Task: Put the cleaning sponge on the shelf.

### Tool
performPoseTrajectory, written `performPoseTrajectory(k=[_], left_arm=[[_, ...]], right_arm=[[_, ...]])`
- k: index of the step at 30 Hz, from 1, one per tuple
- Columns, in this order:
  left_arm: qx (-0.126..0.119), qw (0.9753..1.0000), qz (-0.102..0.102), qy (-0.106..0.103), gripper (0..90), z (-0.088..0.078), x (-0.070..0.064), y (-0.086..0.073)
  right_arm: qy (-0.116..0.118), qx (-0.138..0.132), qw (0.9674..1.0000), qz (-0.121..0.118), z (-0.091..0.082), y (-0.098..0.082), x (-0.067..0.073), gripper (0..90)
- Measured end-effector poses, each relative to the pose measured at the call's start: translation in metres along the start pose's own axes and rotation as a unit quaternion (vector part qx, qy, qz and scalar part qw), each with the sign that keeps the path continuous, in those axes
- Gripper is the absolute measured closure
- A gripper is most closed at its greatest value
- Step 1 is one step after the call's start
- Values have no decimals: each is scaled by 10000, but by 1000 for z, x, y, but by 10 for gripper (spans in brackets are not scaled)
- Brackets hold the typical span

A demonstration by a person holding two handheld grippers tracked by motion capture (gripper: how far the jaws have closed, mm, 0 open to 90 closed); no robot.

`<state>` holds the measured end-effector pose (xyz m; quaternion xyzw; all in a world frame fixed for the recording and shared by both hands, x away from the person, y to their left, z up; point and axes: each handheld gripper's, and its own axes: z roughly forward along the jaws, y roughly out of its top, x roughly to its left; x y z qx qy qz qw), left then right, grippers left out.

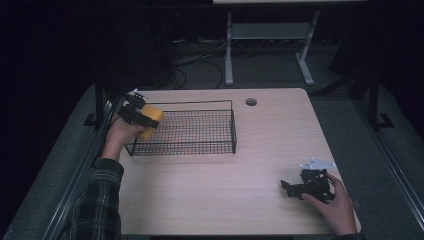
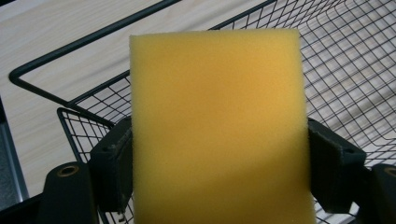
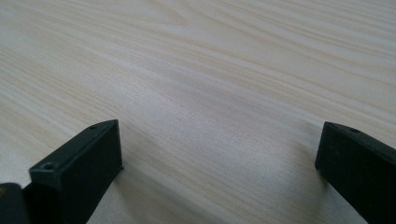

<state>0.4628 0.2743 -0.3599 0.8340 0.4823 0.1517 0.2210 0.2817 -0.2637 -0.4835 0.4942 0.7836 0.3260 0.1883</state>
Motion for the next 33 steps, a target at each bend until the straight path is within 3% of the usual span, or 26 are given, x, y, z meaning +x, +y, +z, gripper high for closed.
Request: performPoseTrajectory(k=[33], left_arm=[[278,9994,-200,-54,222,49,5,-11]], right_arm=[[-4,-5,10000,-8,0,0,0,0]])
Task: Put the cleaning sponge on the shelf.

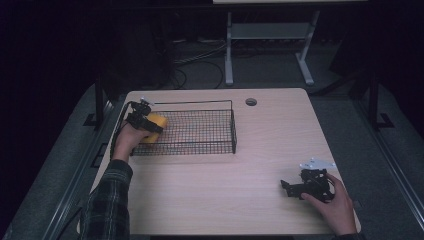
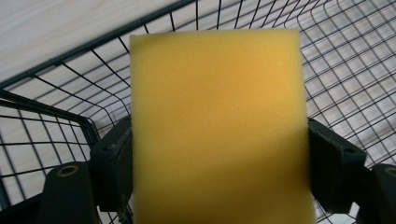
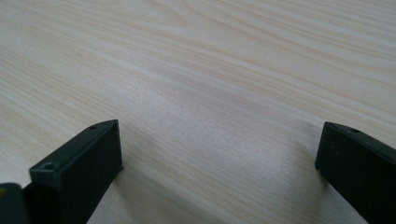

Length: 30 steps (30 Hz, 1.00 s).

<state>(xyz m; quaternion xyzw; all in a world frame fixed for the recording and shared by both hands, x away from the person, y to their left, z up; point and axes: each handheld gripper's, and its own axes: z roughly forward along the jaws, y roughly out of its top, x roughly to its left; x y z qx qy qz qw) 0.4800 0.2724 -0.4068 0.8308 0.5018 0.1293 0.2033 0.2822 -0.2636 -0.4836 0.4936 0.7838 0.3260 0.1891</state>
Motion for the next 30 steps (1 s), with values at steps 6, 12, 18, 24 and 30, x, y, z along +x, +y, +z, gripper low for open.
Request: performPoseTrajectory(k=[6,12,18,24,30], left_arm=[[97,10000,-1,19,220,3,0,-1],[91,10000,-9,1,210,2,2,-1],[77,10000,-47,-14,162,1,3,-2],[-49,10000,-46,-52,156,-6,2,-2],[-142,9999,-23,-58,156,-19,1,-2]], right_arm=[[-1,-1,10000,-1,0,0,0,0],[-2,2,10000,0,0,0,0,0],[-1,5,10000,9,0,0,0,0],[-1,5,10000,10,0,0,0,0],[-1,6,10000,9,0,0,0,0]])
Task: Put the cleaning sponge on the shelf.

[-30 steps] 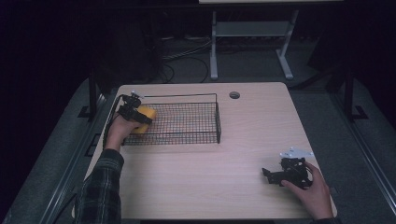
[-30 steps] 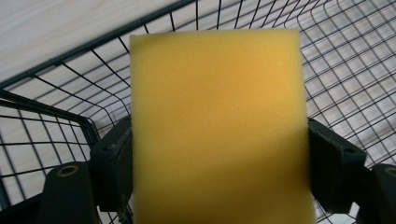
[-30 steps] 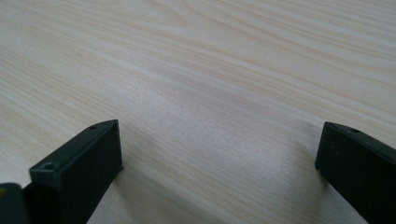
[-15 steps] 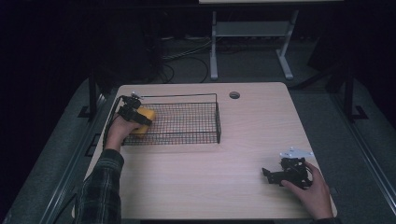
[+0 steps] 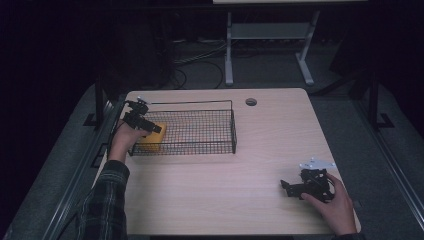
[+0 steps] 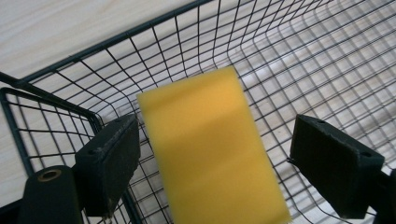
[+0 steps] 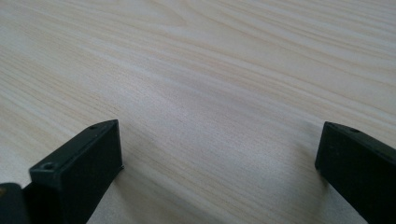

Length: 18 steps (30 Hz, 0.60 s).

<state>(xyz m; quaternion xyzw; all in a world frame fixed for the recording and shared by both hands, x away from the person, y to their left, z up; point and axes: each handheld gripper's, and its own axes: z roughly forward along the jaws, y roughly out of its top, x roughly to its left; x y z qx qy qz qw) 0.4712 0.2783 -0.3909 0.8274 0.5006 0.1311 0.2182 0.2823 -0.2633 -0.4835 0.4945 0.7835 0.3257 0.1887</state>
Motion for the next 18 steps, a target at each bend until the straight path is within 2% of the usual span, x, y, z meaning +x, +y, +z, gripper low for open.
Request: performPoseTrajectory(k=[8,18], left_arm=[[-125,9999,60,-59,156,-16,-5,-2],[-300,9993,190,-129,156,-36,-19,-18]], right_arm=[[7,-1,10000,-1,0,0,0,0],[28,0,10000,-24,2,2,0,0]])
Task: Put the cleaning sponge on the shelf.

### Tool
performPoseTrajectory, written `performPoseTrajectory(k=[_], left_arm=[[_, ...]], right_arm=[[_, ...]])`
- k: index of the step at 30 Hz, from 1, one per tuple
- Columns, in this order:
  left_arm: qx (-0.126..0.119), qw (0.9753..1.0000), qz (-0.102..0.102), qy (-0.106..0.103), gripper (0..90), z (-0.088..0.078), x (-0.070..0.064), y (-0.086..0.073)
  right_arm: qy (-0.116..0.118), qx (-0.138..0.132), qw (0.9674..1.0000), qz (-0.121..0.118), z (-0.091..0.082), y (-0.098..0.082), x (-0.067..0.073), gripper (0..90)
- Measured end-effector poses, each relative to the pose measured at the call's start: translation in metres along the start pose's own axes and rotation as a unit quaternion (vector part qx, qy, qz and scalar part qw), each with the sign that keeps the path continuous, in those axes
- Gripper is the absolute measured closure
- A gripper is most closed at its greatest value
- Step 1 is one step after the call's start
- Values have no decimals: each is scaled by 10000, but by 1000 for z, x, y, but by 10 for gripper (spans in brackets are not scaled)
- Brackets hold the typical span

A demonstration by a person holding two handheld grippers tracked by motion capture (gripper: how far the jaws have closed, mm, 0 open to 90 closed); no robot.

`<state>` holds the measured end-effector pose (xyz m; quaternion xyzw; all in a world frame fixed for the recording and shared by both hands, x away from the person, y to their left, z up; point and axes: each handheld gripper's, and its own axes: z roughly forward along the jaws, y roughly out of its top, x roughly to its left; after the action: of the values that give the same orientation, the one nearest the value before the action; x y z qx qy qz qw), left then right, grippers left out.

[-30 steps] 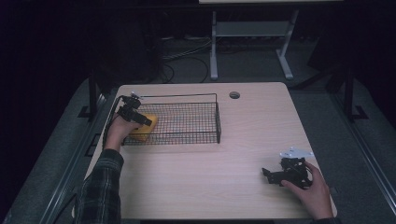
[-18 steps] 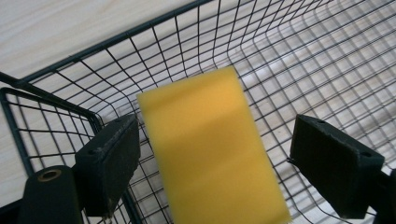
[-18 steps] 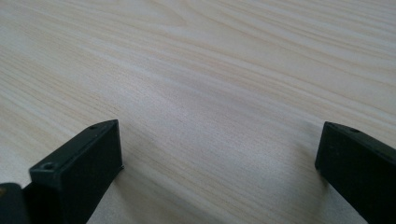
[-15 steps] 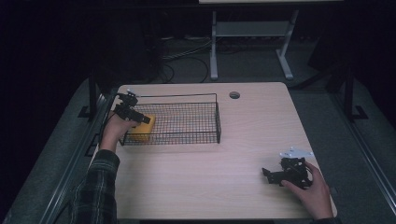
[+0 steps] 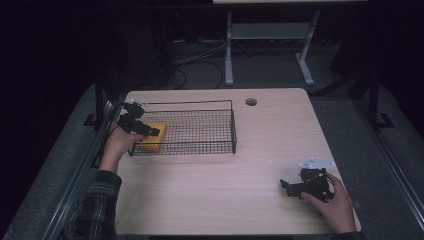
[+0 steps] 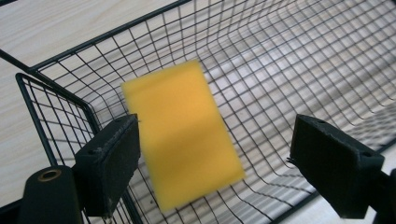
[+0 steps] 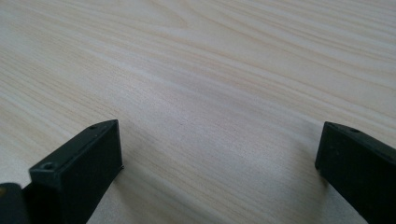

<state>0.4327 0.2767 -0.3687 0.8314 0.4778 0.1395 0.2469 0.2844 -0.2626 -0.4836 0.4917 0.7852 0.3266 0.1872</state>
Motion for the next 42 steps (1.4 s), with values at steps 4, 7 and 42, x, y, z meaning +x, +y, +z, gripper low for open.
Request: performPoseTrajectory(k=[4,7,42], left_arm=[[-74,10000,58,-2,156,-9,-6,-8],[-126,9999,103,-40,156,-15,-13,-14],[-310,9985,446,-53,158,-27,-68,-97]], right_arm=[[2,0,10000,1,0,0,0,0],[4,-2,10000,-3,0,0,0,0],[2,-2,10000,-3,0,0,0,0]])
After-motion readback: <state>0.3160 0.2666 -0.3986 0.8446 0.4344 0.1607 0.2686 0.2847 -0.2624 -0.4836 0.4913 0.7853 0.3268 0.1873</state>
